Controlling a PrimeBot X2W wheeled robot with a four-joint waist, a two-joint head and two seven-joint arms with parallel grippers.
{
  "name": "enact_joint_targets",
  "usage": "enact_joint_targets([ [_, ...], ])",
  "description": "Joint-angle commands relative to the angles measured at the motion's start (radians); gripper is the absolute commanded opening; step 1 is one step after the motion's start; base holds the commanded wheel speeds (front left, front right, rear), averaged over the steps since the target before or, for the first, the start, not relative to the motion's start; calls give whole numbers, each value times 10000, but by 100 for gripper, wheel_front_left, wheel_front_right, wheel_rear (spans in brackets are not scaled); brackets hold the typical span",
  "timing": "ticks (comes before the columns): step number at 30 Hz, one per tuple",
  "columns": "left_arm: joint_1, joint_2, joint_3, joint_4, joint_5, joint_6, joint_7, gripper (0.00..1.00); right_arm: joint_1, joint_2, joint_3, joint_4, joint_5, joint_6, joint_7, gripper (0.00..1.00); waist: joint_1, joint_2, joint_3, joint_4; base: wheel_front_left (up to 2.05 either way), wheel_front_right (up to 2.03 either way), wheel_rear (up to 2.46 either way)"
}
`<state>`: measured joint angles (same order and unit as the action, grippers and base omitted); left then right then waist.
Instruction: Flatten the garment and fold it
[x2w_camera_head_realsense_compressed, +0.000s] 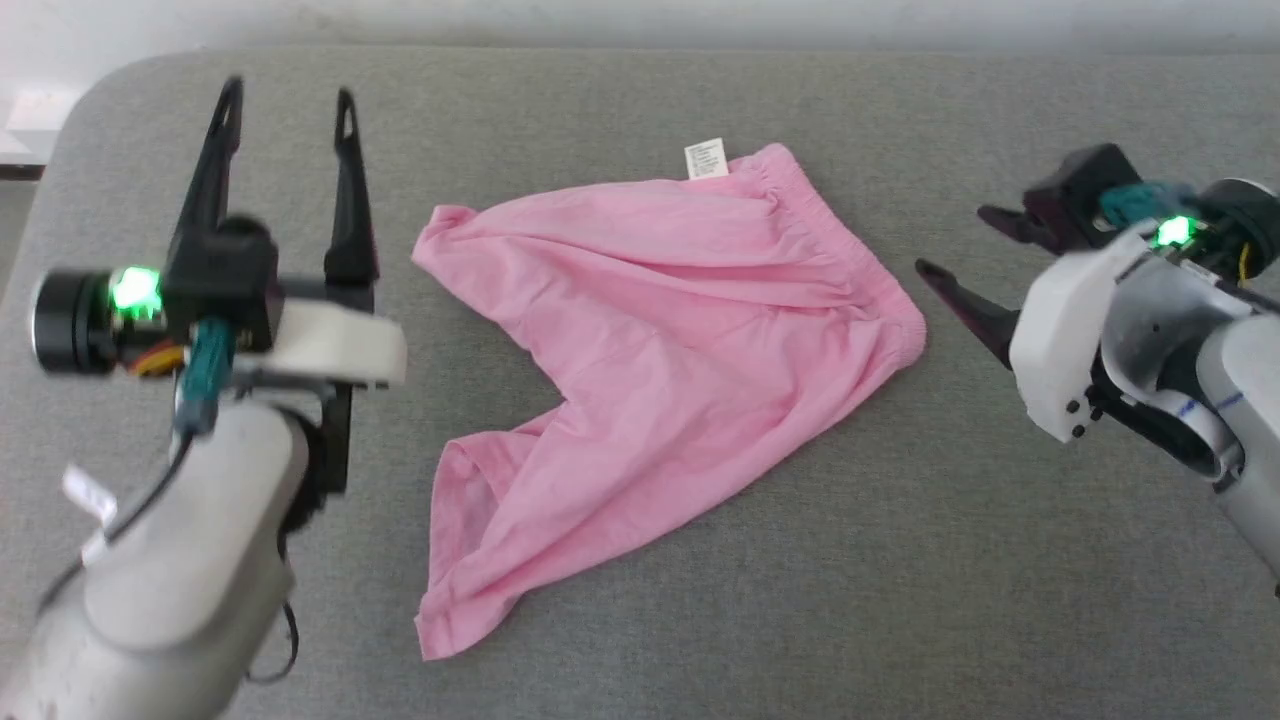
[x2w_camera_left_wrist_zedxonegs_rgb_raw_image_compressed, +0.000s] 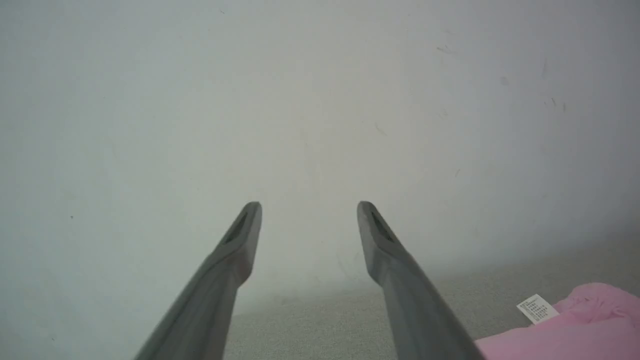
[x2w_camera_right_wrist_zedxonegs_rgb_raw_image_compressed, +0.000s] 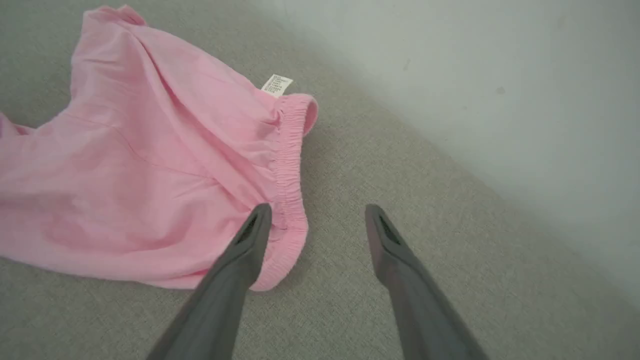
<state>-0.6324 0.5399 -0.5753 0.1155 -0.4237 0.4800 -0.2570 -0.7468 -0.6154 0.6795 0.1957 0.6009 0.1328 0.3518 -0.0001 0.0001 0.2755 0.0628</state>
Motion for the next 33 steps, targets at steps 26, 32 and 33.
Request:
enact_joint_targets([
  [26,4287,-2653,3920,-1550,3064,-1179,-47,100,-1554,-156,3819,2621,3162,-21,-759,0,1,-1,-146,502,0,0,0],
  [32,4712,-2809,4317,-1381,3259,-1510,-47,100,-629,-1903,3465,484,3354,-21,-2486,0,1,-1,-706,167,0,0,0],
  [33,4797,-2842,4377,-1394,3293,-1538,-47,100,-288,-2214,3319,87,3438,-21,-2629,0,1,-1,-765,106,0,0,0],
])
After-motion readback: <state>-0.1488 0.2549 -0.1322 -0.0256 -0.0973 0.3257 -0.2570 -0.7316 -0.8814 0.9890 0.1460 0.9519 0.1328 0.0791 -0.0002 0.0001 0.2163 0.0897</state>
